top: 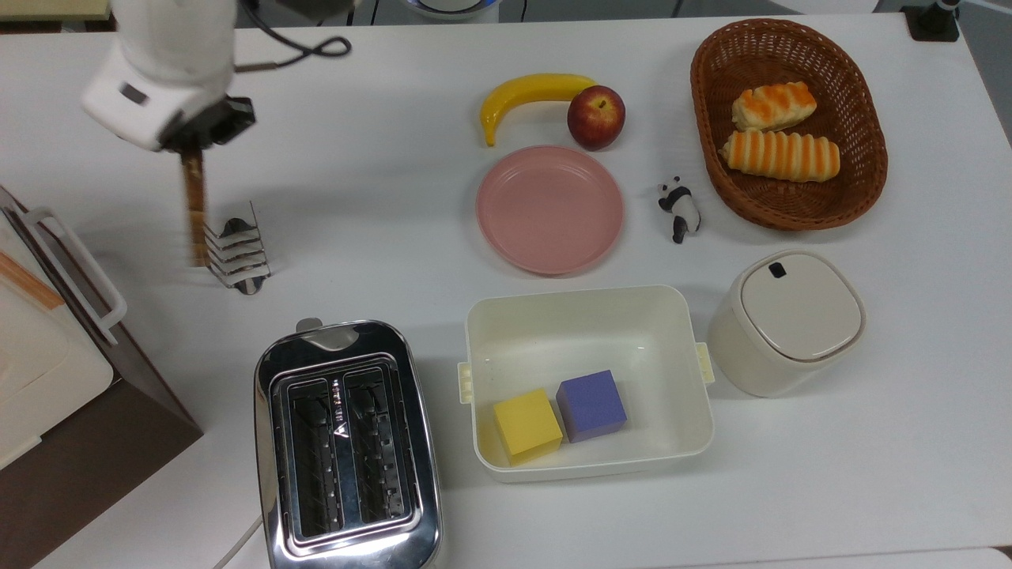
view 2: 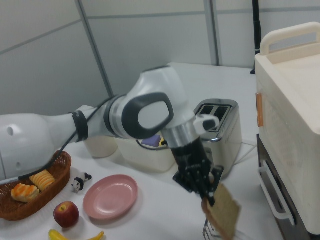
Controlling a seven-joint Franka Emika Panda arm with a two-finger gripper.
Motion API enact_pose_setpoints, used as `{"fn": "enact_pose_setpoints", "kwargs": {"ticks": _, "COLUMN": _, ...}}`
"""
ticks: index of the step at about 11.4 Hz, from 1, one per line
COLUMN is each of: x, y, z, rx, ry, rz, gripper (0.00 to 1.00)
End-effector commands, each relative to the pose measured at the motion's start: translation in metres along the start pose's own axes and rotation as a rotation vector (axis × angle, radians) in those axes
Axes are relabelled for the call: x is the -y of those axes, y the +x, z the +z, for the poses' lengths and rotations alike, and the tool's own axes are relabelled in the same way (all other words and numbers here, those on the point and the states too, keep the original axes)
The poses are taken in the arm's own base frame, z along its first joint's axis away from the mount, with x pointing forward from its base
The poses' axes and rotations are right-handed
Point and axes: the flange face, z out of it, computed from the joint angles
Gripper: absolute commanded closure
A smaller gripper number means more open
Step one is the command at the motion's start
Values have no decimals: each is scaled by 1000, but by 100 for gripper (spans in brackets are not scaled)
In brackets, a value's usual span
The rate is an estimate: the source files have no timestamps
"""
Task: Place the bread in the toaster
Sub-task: 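Carry the bread slice over the toaster slot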
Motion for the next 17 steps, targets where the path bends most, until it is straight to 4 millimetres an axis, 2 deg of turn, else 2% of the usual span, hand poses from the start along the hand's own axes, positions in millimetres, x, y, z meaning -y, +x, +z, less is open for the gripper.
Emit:
{"fn": "enact_pose_setpoints", "kwargs": {"ticks": 1, "x": -9, "y": -1, "z": -52, "rx": -133, "ry": 30, "rz": 36, "gripper": 100}}
{"fn": "enact_pose_setpoints", "kwargs": {"ticks": 3, "x": 7, "y": 11, "z": -81, "rx": -212, "ry": 106, "rz": 104, "gripper": 100}}
{"fn": "enact_pose_setpoints", "kwargs": {"ticks": 6, "x": 12, "y": 22, "z": -137, "rx": -400, "ry": 192, "rz": 222, "gripper": 100}}
{"fn": "enact_pose_setpoints", "kwargs": {"ticks": 8, "x": 7, "y": 26, "z": -170, "rx": -542, "ry": 223, "rz": 327, "gripper": 100}}
{"fn": "enact_pose_setpoints", "kwargs": {"ticks": 10, "x": 26, "y": 47, "z": -193, "rx": -671, "ry": 201, "rz": 355, "gripper": 100}}
{"fn": "enact_pose_setpoints", "kwargs": {"ticks": 13, "x": 60, "y": 94, "z": -190, "rx": -794, "ry": 186, "rz": 361, "gripper": 100}}
{"fn": "enact_pose_setpoints", "kwargs": {"ticks": 15, "x": 86, "y": 125, "z": -174, "rx": -825, "ry": 184, "rz": 336, "gripper": 100}}
{"fn": "enact_pose_setpoints", "kwargs": {"ticks": 17, "x": 101, "y": 143, "z": -156, "rx": -806, "ry": 196, "rz": 331, "gripper": 100}}
